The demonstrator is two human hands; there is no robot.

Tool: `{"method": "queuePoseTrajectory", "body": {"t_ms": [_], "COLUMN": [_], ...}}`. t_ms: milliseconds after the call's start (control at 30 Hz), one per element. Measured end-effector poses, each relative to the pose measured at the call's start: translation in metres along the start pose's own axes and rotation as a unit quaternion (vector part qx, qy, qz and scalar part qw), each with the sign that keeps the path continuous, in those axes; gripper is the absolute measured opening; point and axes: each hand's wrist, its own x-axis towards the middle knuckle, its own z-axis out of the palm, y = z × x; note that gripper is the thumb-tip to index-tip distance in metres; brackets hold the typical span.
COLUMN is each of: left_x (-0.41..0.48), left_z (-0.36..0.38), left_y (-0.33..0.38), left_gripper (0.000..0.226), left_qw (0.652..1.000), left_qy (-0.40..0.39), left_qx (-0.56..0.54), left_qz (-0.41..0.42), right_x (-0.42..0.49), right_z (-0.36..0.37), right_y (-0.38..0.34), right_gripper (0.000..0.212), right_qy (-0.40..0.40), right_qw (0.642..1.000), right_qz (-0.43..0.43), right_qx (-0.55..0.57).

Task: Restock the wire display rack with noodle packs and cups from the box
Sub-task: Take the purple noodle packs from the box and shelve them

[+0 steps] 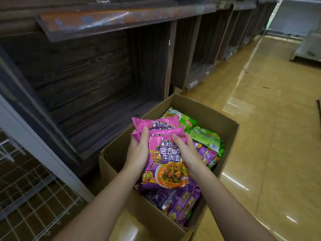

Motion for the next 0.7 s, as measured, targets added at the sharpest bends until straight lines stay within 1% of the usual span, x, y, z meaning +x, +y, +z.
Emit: {"method": "queuePoseTrajectory", "body": {"t_ms": [33,133,233,300,433,567,633,700], "left_x": [0.001,0.007,0.004,-0.008,-0.044,-0.088,-0.114,-0.143], "left_z": [0.003,0.012,0.018,0.019,0.020,0.008,0.003,-0.003], "left_y": [0.002,0.010,0.034,0.063,0.149,0.237,0.277,0.316], "left_gripper": [0.028,0.031,0.027,0.028,0.036,0.040,0.040,0.035], "left_qw": [1.000,1.000,1.000,1.000,1.000,0.999,0.998,0.997], "left_qy": [0.003,0.003,0.008,0.011,0.002,0.031,0.040,0.058], "left_qx": [0.006,-0.002,-0.013,-0.009,0.000,-0.005,-0.017,-0.032], "left_qz": [0.009,0.019,0.014,0.013,0.029,0.044,0.038,0.037], "right_x": [0.001,0.001,-0.008,-0.021,-0.058,-0.106,-0.131,-0.158], "right_z": [-0.003,-0.010,-0.011,-0.008,0.005,0.025,0.034,0.044], "right_y": [-0.002,-0.016,-0.045,-0.075,-0.162,-0.255,-0.297,-0.339], "right_gripper": [0.039,0.040,0.027,0.020,0.017,0.013,0.019,0.025], "right_qy": [0.000,0.005,0.027,0.047,0.067,0.076,0.067,0.052], "right_qw": [1.000,1.000,0.999,0.998,0.996,0.995,0.995,0.996], "right_qz": [-0.003,-0.016,-0.027,-0.032,-0.047,-0.064,-0.069,-0.072], "right_qx": [0.011,0.011,0.007,0.016,0.034,-0.003,-0.013,-0.023]}}
